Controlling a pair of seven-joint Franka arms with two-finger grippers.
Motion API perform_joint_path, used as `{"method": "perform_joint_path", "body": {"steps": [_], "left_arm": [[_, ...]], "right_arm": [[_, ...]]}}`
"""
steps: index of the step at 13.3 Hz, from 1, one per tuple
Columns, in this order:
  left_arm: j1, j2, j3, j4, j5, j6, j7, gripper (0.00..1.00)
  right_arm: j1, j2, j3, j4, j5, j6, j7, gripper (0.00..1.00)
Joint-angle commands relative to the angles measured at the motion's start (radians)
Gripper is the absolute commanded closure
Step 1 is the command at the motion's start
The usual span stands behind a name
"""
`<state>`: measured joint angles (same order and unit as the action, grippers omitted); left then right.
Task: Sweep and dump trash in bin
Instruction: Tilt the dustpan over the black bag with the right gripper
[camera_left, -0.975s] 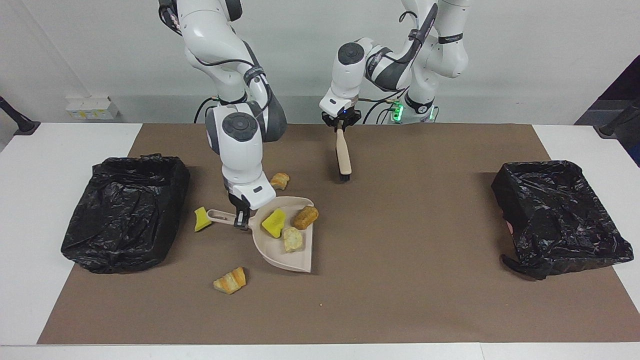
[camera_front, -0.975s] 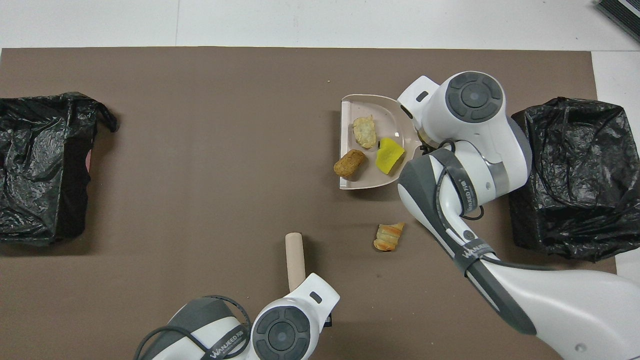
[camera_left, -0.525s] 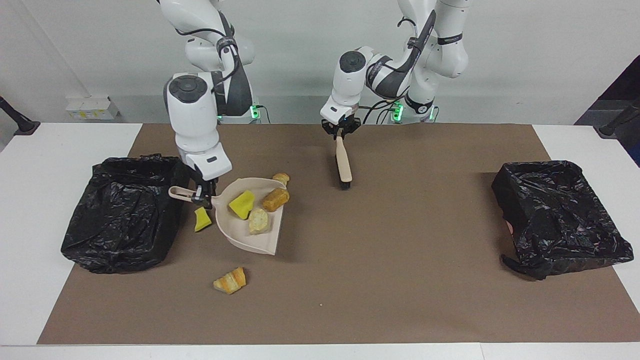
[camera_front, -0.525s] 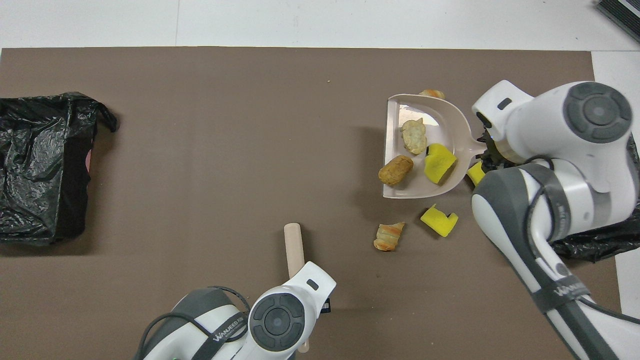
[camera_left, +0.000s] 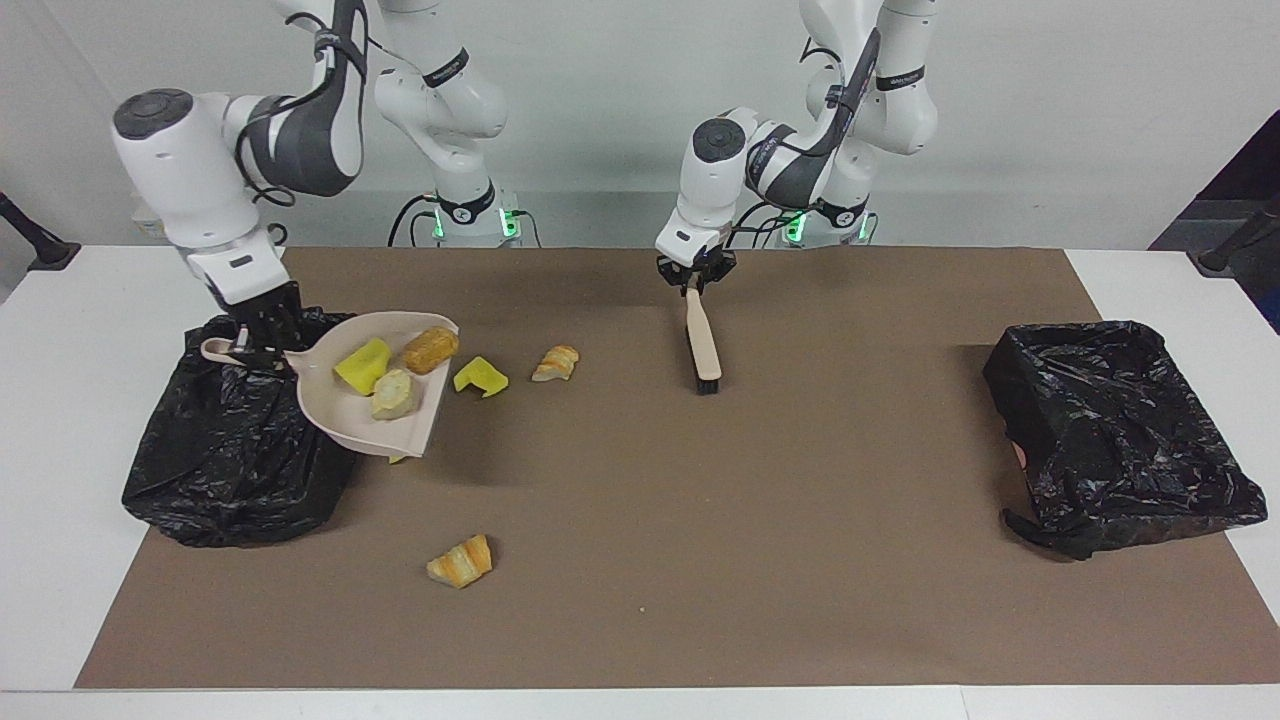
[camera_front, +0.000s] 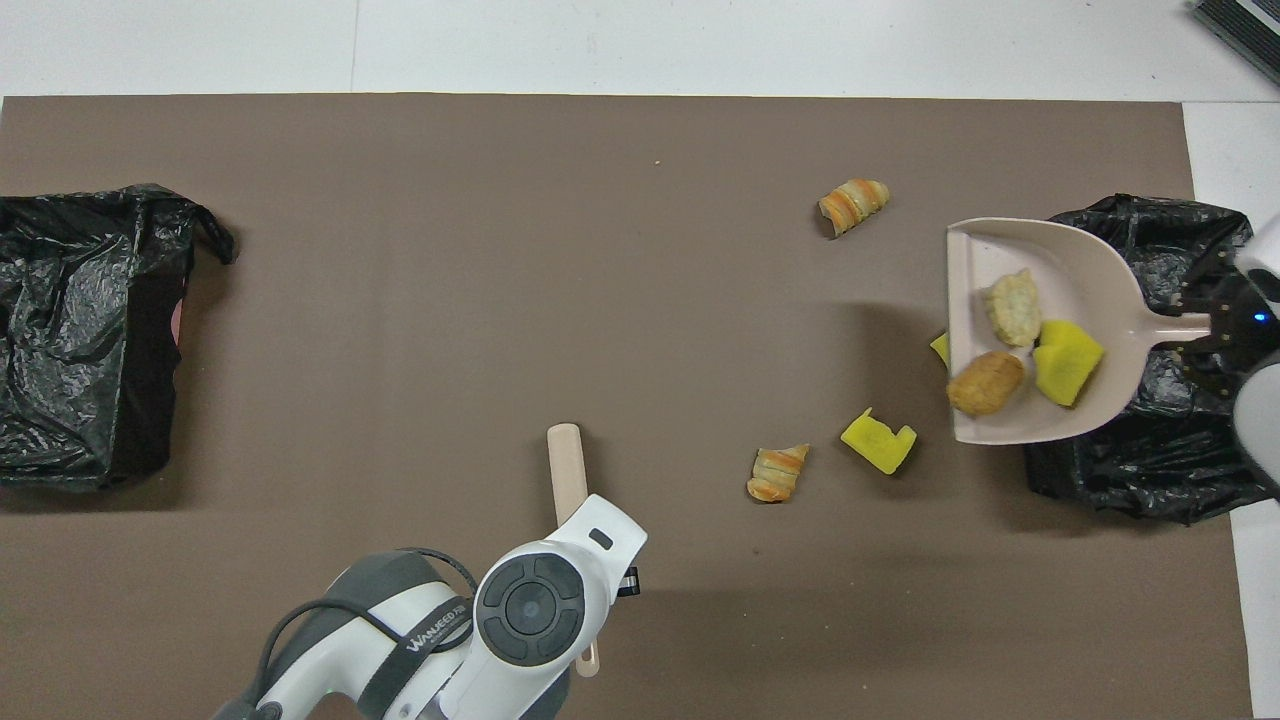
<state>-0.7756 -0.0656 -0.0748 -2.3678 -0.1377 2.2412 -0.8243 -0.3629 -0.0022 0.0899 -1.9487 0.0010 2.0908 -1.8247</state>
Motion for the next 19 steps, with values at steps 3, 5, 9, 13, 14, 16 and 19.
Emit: {"method": "perform_joint_path", "body": {"steps": [3,5,9,13,14,16,19], "left_arm": [[0.076,-0.005,0.001,0.044,0.023,-0.049,0.004,0.00],[0.155,-0.017,0.003,0.097,0.023,-0.086,0.083,0.00],[0.364,-0.037,0.004,0.212,0.023,-0.169,0.327,0.00],[0.519,-0.039,0.006,0.280,0.093,-0.251,0.571,0.00],[0.551,-0.036,0.006,0.330,0.093,-0.311,0.629,0.00],[0.601,-0.034,0.007,0.404,0.093,-0.391,0.674,0.00],[0.642,-0.013,0.007,0.478,0.095,-0.442,0.711,0.00]], "right_arm": [[-0.189,-0.012,0.005,0.033,0.034,0.009,-0.226,1.00],[-0.205,-0.004,-0.012,0.048,-0.002,0.026,-0.232,1.00],[-0.203,0.011,-0.013,0.044,-0.154,0.135,-0.182,1.00],[-0.156,0.011,-0.007,0.025,-0.411,0.161,0.011,1.00],[-0.133,0.010,-0.007,0.018,-0.494,0.161,0.089,1.00],[-0.091,-0.002,-0.005,-0.004,-0.632,0.144,0.241,1.00],[-0.027,-0.010,-0.007,-0.013,-0.813,0.134,0.391,1.00]]}}
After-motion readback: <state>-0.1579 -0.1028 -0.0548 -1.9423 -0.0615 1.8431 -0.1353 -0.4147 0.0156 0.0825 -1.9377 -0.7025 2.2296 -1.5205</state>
